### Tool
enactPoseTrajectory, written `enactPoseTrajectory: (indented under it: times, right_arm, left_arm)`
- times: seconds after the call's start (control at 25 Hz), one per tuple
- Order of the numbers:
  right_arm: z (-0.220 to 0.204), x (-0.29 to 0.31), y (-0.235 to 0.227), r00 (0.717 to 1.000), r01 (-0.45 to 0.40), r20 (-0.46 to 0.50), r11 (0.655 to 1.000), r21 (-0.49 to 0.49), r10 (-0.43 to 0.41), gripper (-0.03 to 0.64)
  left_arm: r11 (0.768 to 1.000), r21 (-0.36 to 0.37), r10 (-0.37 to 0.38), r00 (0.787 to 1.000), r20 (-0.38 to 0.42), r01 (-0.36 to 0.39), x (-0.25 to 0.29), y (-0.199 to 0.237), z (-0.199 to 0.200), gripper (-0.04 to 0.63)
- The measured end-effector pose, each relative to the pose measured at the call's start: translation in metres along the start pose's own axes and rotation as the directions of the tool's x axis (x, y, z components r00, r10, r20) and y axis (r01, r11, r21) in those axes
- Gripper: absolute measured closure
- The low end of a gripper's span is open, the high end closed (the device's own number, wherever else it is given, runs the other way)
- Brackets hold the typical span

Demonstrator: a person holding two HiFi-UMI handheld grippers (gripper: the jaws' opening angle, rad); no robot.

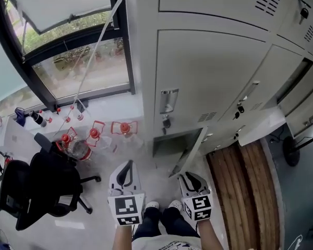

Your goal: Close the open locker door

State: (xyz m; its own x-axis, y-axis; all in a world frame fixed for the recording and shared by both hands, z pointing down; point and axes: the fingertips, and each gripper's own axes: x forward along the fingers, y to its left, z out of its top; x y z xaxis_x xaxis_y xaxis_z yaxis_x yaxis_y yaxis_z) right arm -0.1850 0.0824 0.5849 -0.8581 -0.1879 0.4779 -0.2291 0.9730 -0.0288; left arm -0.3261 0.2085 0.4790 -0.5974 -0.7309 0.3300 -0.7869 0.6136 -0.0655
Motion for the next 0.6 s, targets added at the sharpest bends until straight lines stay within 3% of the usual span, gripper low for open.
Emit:
enactPoseTrajectory:
  times: [0.6]
  right_arm:
    - [0.022, 0.042, 0.023, 0.996, -0.078, 0.031, 0.997, -0.002, 0.078, 0.534]
  left_arm:
    - [0.990, -0.040, 0.136, 0.991, -0.015, -0.136, -0.020, 0.050, -0.010, 0.597]
